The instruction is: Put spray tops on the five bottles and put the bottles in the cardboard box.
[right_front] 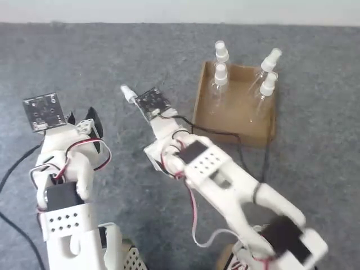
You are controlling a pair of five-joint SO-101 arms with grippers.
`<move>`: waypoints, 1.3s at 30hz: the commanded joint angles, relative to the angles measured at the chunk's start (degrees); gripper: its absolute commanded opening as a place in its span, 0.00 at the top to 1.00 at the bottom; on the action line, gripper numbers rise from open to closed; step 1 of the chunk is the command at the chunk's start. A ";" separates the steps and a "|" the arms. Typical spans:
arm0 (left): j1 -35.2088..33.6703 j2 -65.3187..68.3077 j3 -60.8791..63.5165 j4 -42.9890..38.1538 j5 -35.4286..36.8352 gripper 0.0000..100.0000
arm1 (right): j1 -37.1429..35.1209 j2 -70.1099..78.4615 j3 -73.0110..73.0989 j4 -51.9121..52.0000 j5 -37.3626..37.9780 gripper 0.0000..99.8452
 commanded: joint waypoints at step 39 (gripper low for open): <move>0.18 -0.79 -0.22 -1.49 0.44 0.85 | 0.13 -5.14 -5.36 27.38 -0.35 0.99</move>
